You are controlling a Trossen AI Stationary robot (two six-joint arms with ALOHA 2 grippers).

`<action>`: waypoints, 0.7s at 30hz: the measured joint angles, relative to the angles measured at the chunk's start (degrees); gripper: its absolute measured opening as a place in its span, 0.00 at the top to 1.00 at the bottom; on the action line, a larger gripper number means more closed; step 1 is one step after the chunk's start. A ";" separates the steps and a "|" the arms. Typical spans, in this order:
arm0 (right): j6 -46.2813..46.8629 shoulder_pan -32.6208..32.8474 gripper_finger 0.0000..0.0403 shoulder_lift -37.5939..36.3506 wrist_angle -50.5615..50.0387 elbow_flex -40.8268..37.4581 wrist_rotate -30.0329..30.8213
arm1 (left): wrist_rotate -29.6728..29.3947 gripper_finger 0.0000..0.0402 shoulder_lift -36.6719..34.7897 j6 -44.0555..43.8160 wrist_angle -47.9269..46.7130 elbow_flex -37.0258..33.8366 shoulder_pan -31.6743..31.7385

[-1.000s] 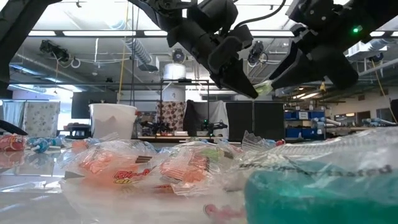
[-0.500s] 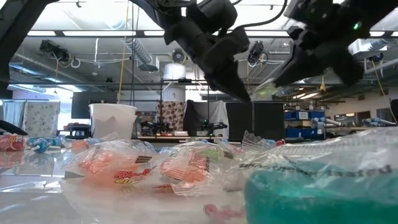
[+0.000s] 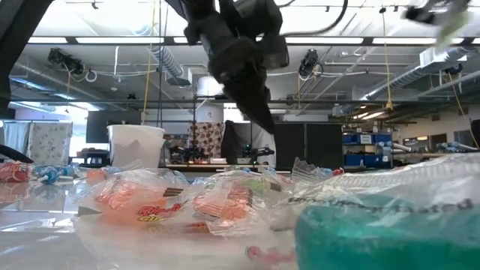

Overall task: Sort candy by brand, put in halloween buckets
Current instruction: Put the top green candy into the right orange bucket

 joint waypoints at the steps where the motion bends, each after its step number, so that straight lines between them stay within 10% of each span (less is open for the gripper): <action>1: 3.43 0.41 0.99 -1.22 -1.58 0.60 -3.17 | -0.96 0.64 -0.58 0.22 -1.06 0.00 -0.52; 11: 32.77 13.62 0.99 -6.18 -7.90 -5.34 -4.94 | -4.72 0.64 -3.64 0.42 -5.12 0.09 -3.02; 21: 38.83 17.61 0.84 1.09 -9.81 -12.60 -1.26 | -9.77 0.63 -3.64 -12.96 -7.38 0.09 -6.56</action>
